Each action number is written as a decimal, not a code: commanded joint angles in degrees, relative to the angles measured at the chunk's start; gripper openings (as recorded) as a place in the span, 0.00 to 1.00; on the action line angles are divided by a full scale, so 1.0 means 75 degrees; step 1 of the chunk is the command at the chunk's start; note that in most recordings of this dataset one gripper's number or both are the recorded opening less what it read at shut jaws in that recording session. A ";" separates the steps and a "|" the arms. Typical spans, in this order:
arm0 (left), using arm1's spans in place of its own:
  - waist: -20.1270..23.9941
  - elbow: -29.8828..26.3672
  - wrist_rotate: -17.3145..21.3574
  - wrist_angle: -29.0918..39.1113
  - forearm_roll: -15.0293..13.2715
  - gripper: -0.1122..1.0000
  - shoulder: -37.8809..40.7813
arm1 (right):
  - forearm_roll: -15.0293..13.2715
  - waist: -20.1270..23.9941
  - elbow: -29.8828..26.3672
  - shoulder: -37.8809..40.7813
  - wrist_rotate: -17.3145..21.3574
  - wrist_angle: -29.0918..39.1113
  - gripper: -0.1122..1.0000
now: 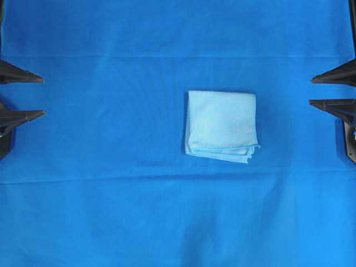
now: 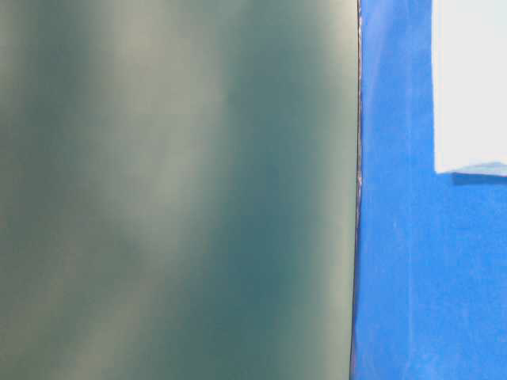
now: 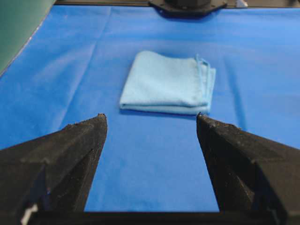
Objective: Fold a vertical towel.
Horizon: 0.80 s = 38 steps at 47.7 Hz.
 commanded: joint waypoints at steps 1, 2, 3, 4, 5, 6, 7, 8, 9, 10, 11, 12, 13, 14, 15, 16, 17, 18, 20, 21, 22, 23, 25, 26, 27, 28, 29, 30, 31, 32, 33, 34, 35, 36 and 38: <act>0.0023 -0.0059 -0.0012 -0.0035 0.0000 0.76 0.0059 | 0.0000 -0.0023 -0.0105 0.0094 0.0012 -0.0035 0.64; 0.0023 -0.0059 -0.0012 -0.0035 -0.0012 0.76 0.0059 | 0.0012 -0.0023 -0.0105 0.0094 0.0012 -0.0035 0.64; 0.0023 -0.0059 -0.0012 -0.0035 0.0000 0.76 0.0059 | 0.0012 -0.0023 -0.0094 0.0094 0.0012 -0.0035 0.64; 0.0023 -0.0047 -0.0012 -0.0035 0.0000 0.76 0.0059 | 0.0000 -0.0023 -0.0105 0.0094 0.0012 -0.0035 0.64; 0.0023 -0.0047 -0.0012 -0.0035 -0.0012 0.76 0.0059 | 0.0012 -0.0023 -0.0105 0.0094 0.0012 -0.0035 0.64; 0.0023 -0.0047 -0.0012 -0.0035 0.0000 0.76 0.0059 | 0.0000 -0.0023 -0.0094 0.0094 0.0012 -0.0035 0.64; 0.0023 -0.0047 -0.0012 -0.0035 -0.0012 0.76 0.0059 | 0.0012 -0.0023 -0.0105 0.0094 0.0012 -0.0035 0.64; 0.0023 -0.0047 -0.0012 -0.0035 0.0000 0.76 0.0059 | 0.0000 -0.0023 -0.0105 0.0094 0.0000 -0.0035 0.64; 0.0023 -0.0035 -0.0012 -0.0035 -0.0012 0.76 0.0059 | 0.0000 -0.0023 -0.0105 0.0094 0.0012 -0.0035 0.64; 0.0023 -0.0035 -0.0012 -0.0035 -0.0012 0.76 0.0059 | 0.0000 -0.0023 -0.0105 0.0082 0.0000 -0.0035 0.64; 0.0012 -0.0023 -0.0012 -0.0035 -0.0012 0.76 0.0059 | 0.0000 -0.0023 -0.0105 0.0082 0.0000 -0.0023 0.64; 0.0023 -0.0023 -0.0012 -0.0035 -0.0012 0.76 0.0059 | 0.0000 -0.0023 -0.0105 0.0082 0.0012 -0.0023 0.64; 0.0023 -0.0023 -0.0012 -0.0035 -0.0012 0.76 0.0059 | 0.0000 -0.0023 -0.0105 0.0094 0.0012 -0.0035 0.64; 0.0023 -0.0012 -0.0012 -0.0035 0.0000 0.76 0.0059 | 0.0000 -0.0023 -0.0105 0.0094 0.0000 -0.0035 0.64; 0.0023 -0.0012 -0.0012 -0.0035 0.0000 0.76 0.0059 | 0.0012 -0.0023 -0.0105 0.0082 0.0012 -0.0035 0.64; 0.0023 -0.0012 -0.0012 -0.0035 -0.0012 0.76 0.0059 | 0.0000 -0.0023 -0.0105 0.0082 0.0012 -0.0035 0.64; 0.0023 -0.0012 -0.0012 -0.0035 -0.0012 0.75 0.0059 | 0.0000 -0.0023 -0.0105 0.0082 0.0012 -0.0035 0.64; 0.0023 0.0000 -0.0012 -0.0035 -0.0012 0.75 0.0059 | 0.0012 -0.0023 -0.0105 0.0082 0.0012 -0.0035 0.64; 0.0023 0.0012 -0.0012 -0.0035 0.0000 0.75 0.0059 | 0.0012 -0.0023 -0.0105 0.0082 0.0012 -0.0035 0.64; 0.0023 0.0012 -0.0012 -0.0035 -0.0012 0.75 0.0059 | 0.0000 -0.0023 -0.0105 0.0082 0.0012 -0.0035 0.64; 0.0023 0.0012 -0.0012 -0.0035 -0.0012 0.74 0.0059 | 0.0000 -0.0023 -0.0105 0.0082 0.0012 -0.0035 0.64; 0.0023 0.0012 -0.0012 -0.0035 -0.0012 0.74 0.0059 | 0.0000 -0.0023 -0.0105 0.0082 0.0012 -0.0035 0.64; 0.0023 0.0012 -0.0012 -0.0035 -0.0012 0.74 0.0059 | 0.0012 -0.0023 -0.0105 0.0082 0.0012 -0.0035 0.64; 0.0023 0.0000 -0.0012 -0.0035 0.0000 0.74 0.0059 | 0.0000 -0.0035 -0.0105 0.0082 0.0012 -0.0035 0.64; 0.0023 0.0012 -0.0012 -0.0035 -0.0012 0.74 0.0059 | 0.0000 -0.0023 -0.0105 0.0082 0.0012 -0.0035 0.64; 0.0023 0.0012 -0.0012 -0.0035 0.0000 0.74 0.0059 | 0.0000 -0.0023 -0.0105 0.0082 0.0012 -0.0035 0.64; 0.0023 0.0012 -0.0012 -0.0035 0.0000 0.74 0.0047 | 0.0012 -0.0023 -0.0105 0.0082 0.0012 -0.0035 0.64; 0.0023 0.0012 -0.0012 -0.0035 -0.0012 0.74 0.0035 | 0.0000 -0.0023 -0.0105 0.0094 0.0012 -0.0035 0.64; 0.0023 0.0012 -0.0012 -0.0035 -0.0012 0.74 0.0035 | 0.0012 -0.0023 -0.0105 0.0094 0.0012 -0.0035 0.64; 0.0023 0.0012 -0.0012 -0.0035 -0.0012 0.74 0.0035 | 0.0012 -0.0023 -0.0105 0.0094 0.0012 -0.0023 0.64; 0.0023 0.0000 -0.0012 -0.0047 -0.0012 0.74 0.0035 | 0.0000 -0.0035 -0.0105 0.0094 0.0012 -0.0035 0.64; 0.0023 0.0012 -0.0012 -0.0035 0.0000 0.74 0.0023 | 0.0012 -0.0023 -0.0105 0.0082 0.0012 -0.0035 0.64; 0.0023 0.0000 -0.0012 -0.0035 -0.0012 0.74 0.0035 | 0.0012 -0.0023 -0.0105 0.0094 0.0000 -0.0035 0.64; 0.0023 0.0012 -0.0012 -0.0035 0.0000 0.74 0.0023 | 0.0000 -0.0023 -0.0105 0.0082 0.0012 -0.0023 0.64; 0.0012 0.0012 -0.0012 -0.0035 -0.0012 0.74 0.0035 | 0.0000 -0.0023 -0.0105 0.0082 0.0012 -0.0035 0.64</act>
